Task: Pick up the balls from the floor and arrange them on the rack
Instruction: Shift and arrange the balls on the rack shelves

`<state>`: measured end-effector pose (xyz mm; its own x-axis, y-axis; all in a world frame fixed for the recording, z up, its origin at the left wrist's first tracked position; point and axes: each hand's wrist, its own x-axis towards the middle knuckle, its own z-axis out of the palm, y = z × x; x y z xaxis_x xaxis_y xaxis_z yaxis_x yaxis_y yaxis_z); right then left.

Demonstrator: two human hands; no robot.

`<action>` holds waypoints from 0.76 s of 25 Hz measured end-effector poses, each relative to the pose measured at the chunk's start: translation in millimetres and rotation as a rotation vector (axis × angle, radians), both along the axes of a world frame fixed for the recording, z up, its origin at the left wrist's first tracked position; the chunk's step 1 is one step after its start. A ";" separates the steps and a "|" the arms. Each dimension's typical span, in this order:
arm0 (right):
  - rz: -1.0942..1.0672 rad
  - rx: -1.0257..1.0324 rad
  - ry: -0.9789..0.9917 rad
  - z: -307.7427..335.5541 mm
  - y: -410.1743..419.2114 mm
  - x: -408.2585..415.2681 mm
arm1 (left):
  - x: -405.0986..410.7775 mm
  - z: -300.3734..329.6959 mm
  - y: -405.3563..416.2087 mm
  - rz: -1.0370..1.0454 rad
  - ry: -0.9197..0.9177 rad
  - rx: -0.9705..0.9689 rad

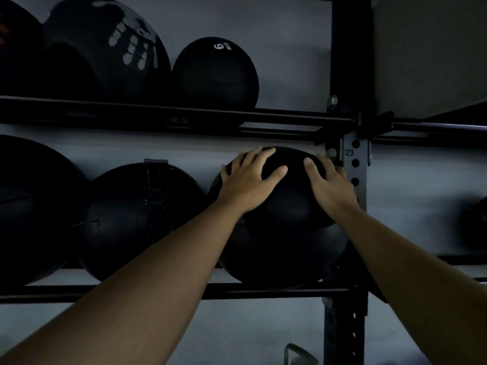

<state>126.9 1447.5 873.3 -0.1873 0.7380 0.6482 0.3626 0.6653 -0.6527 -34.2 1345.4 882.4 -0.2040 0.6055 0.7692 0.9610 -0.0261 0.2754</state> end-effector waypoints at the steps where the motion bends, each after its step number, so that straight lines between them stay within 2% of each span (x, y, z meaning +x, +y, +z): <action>1: -0.016 0.012 0.007 -1.9 -2.5 -2.3 | -0.4 -1.4 0.5 0.002 0.007 0.012; 4: -0.061 0.040 0.010 -4.1 -7.9 -10.2 | -7.2 -9.2 -0.2 -0.008 -0.002 0.066; 11: -0.105 0.095 -0.116 -2.0 -20.2 -23.4 | -25.1 -21.5 -6.3 -0.032 -0.060 0.161; 13: -0.099 0.090 -0.140 -1.1 -19.3 -20.4 | -21.6 -18.6 -7.8 -0.016 -0.057 0.130; 16: -0.148 0.104 -0.225 5.2 -20.2 -14.1 | -18.6 -9.5 -16.1 0.010 -0.012 -0.020; 19: -0.192 0.314 -0.259 20.0 -44.3 -34.1 | -46.7 1.5 -43.8 0.135 0.067 -0.107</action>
